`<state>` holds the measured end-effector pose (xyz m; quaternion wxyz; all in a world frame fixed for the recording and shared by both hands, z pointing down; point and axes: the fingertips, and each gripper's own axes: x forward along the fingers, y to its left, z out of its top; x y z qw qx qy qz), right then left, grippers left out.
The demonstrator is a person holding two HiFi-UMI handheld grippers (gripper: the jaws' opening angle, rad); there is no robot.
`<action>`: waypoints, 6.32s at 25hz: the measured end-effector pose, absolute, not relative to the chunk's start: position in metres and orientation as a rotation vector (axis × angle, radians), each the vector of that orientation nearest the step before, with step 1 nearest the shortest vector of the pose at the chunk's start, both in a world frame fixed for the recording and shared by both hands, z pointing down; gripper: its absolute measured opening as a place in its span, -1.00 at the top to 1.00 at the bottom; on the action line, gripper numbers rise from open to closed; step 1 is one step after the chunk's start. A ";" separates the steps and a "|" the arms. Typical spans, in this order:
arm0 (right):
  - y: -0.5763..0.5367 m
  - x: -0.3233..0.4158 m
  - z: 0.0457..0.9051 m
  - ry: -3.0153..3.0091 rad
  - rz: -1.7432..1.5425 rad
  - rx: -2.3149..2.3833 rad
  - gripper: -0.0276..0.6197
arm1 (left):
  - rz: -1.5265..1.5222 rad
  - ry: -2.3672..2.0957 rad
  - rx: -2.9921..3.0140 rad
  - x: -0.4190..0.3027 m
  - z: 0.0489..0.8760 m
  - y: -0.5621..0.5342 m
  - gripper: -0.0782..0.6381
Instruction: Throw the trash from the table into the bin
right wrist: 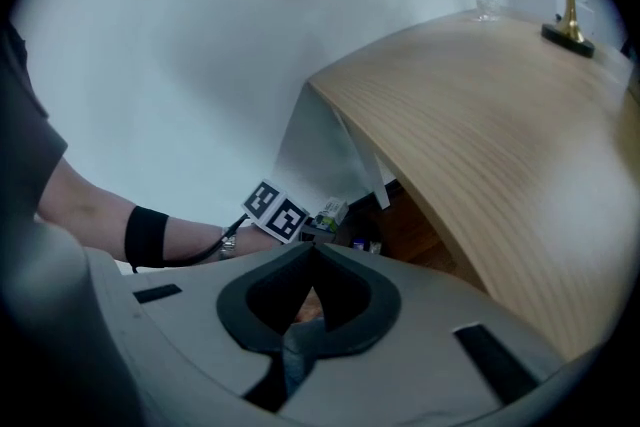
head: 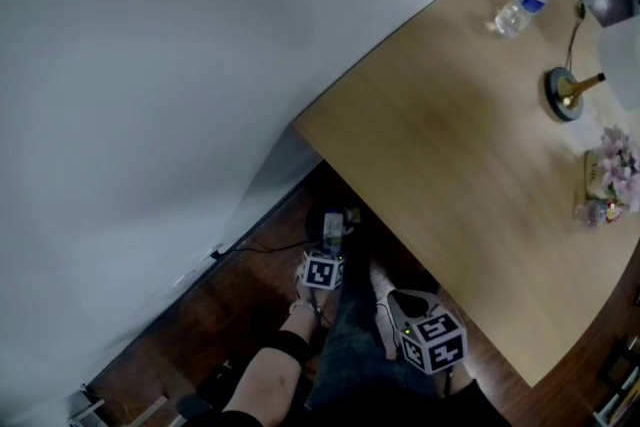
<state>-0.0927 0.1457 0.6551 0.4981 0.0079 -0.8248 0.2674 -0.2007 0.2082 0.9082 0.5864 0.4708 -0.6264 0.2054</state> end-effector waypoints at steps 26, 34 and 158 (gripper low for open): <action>0.148 -0.090 0.664 -1.993 0.686 0.069 0.90 | 0.542 -1.475 1.234 -0.204 0.898 0.214 -0.37; 0.121 -0.077 0.622 -2.086 0.671 0.139 0.90 | 0.594 -1.583 1.401 -0.190 0.743 0.192 0.50; 0.146 -0.057 0.569 -2.154 0.431 -0.205 0.90 | 0.536 -1.791 1.078 -0.151 0.666 0.272 -0.13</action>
